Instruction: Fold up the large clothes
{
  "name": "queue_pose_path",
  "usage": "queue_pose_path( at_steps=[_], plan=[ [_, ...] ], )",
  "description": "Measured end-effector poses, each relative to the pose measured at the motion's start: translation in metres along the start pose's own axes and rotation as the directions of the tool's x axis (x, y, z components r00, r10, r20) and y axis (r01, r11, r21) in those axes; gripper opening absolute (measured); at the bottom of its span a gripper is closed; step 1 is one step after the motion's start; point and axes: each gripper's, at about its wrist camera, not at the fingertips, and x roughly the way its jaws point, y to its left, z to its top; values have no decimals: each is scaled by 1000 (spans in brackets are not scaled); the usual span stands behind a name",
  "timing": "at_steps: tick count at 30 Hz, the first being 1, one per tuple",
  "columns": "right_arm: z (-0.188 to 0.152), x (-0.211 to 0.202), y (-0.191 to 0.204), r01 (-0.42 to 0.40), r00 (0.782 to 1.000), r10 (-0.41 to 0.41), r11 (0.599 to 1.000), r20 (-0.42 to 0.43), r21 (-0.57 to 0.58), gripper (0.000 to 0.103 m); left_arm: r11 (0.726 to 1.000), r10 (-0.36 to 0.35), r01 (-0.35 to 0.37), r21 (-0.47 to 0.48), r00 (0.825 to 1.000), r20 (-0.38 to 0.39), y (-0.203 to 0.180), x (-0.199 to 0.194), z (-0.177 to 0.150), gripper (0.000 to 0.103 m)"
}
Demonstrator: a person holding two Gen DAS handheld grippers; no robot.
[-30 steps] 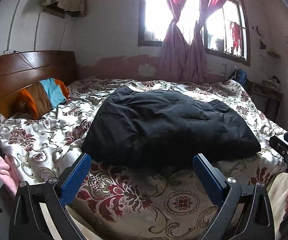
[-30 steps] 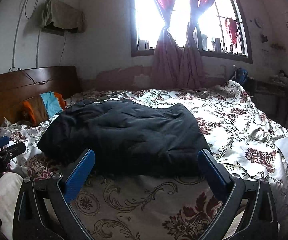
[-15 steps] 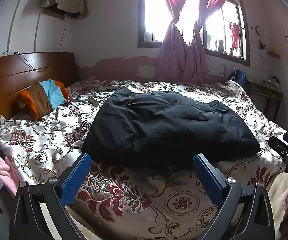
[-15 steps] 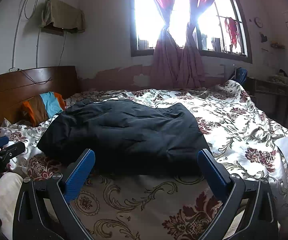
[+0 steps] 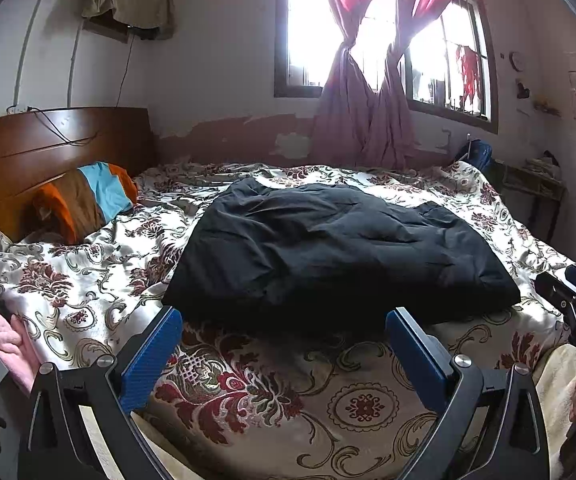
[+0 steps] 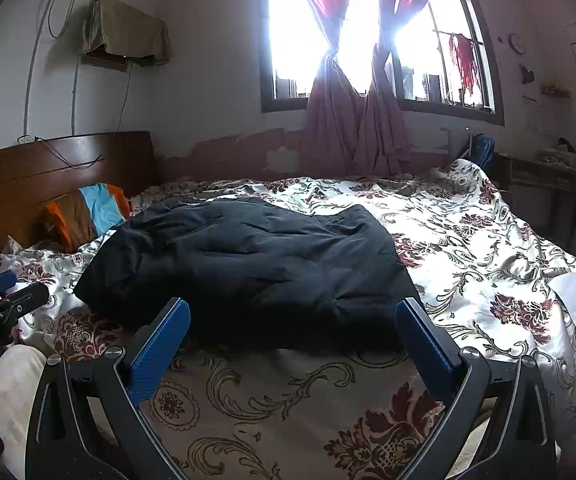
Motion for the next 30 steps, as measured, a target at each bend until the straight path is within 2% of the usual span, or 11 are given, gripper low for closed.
queue_pose_path(
  at_steps=[30],
  plan=[
    [0, 0, 0, 0, 1000, 0, 1000, -1, 1, 101, 1000, 1, -1, 4, 1000, 3, -2, -1, 0, 103]
  ],
)
